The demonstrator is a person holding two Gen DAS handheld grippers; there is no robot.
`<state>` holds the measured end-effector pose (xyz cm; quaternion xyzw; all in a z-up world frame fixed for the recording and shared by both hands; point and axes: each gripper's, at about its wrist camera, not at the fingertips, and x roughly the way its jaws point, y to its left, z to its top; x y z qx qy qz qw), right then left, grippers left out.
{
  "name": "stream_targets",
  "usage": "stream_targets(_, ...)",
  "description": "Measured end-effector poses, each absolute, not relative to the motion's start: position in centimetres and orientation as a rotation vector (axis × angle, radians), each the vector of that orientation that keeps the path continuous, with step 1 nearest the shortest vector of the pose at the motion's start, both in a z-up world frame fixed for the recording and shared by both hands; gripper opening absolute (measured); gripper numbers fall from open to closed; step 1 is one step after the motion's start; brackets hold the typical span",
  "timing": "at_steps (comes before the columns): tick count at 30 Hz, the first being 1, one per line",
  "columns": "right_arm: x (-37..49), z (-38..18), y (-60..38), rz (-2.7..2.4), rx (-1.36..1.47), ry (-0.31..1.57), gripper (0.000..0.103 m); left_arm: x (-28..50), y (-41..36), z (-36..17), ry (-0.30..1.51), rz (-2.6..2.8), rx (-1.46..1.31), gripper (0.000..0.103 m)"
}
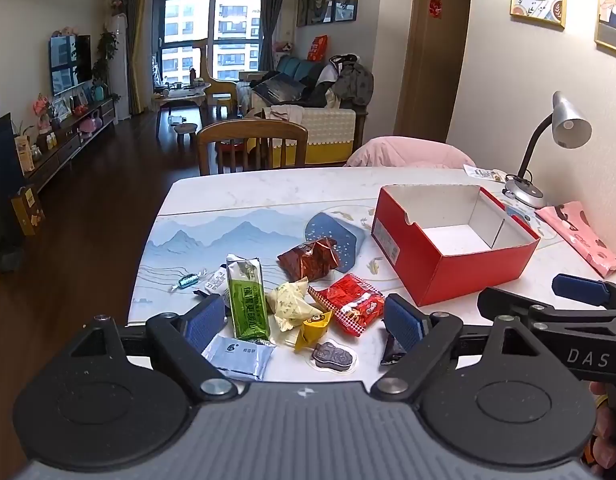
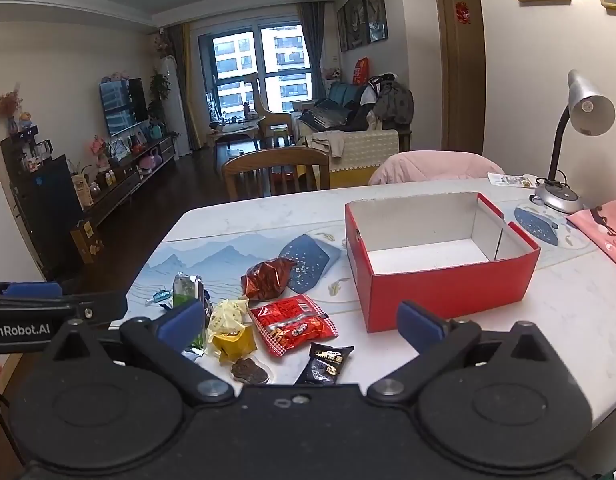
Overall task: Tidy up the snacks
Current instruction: 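Move both tools toward the snacks on the table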
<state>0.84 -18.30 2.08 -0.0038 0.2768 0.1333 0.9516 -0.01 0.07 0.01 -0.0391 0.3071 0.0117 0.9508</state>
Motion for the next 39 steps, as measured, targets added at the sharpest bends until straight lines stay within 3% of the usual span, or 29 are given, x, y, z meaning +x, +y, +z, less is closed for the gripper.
stream_targets(39, 1.1, 2.1, -18.1, 0.294, -0.019, 0.557, 0.102, 0.0, -0.5, 0.0, 0.623, 0.023, -0.076, 0.087)
